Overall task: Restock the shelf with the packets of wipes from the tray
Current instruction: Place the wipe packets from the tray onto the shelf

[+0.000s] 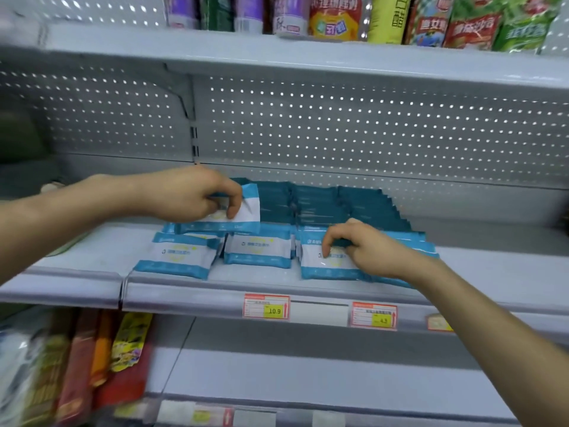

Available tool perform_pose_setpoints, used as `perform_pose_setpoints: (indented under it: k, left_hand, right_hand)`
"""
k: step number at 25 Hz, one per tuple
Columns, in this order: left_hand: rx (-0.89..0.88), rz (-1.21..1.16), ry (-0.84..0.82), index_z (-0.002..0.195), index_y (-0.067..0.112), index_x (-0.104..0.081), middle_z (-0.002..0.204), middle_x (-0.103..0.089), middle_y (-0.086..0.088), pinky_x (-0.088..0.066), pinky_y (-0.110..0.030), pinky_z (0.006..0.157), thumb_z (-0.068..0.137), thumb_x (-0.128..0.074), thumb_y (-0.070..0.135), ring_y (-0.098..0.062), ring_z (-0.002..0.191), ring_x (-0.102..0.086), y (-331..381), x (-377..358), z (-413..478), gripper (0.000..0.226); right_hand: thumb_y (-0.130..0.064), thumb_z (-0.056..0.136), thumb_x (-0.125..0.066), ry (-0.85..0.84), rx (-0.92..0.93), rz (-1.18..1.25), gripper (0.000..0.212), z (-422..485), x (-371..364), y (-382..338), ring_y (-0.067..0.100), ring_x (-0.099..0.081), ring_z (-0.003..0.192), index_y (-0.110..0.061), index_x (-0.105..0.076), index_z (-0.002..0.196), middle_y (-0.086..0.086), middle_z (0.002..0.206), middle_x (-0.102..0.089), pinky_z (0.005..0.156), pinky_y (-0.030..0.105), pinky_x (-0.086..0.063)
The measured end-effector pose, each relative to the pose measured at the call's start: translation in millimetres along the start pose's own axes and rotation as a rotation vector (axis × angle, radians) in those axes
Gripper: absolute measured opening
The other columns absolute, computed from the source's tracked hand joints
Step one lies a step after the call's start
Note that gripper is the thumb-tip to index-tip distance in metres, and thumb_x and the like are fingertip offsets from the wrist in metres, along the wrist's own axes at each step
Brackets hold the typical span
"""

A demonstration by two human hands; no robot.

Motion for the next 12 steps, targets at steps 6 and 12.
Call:
perform_pose_setpoints:
  k: [6,12]
  left_hand:
    - [-0.064,-0.091,-0.073,0.094,0.042,-0.062,0.098,-0.065,0.011,-0.051,-0.046,0.086,0.092,-0.051,0.019,-0.018,0.094,-0.061,8.2,-15.1,12.7,0.026]
    - [-0.13,-0.159,-0.2,0.095,0.037,-0.064,0.094,-0.065,-0.001,-0.051,-0.048,0.083,0.089,-0.046,0.026,-0.024,0.088,-0.06,34.5,-46.6,44.9,0.021]
  right_hand:
    - [0.013,0.083,-0.047,0.078,0.144,-0.111,0.052,-5.4,-14.5,9.2,0.018,-0.049,0.114,-0.034,-0.068,0.088,-0.013,0.117,-0.055,0.097,0.041,-0.042]
    - [0.015,0.083,-0.048,0.123,0.136,-0.122,0.053,-10.7,-15.4,5.9,0.013,-0.044,0.126,-0.034,-0.068,0.086,-0.016,0.136,-0.047,0.101,0.032,-0.043]
Point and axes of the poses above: each hand's wrist, its own z-axis towards the middle knuckle, its own x-axis out of the back of the hand, y = z × x, the point moved 4 cm from there along z, towards the middle knuckle
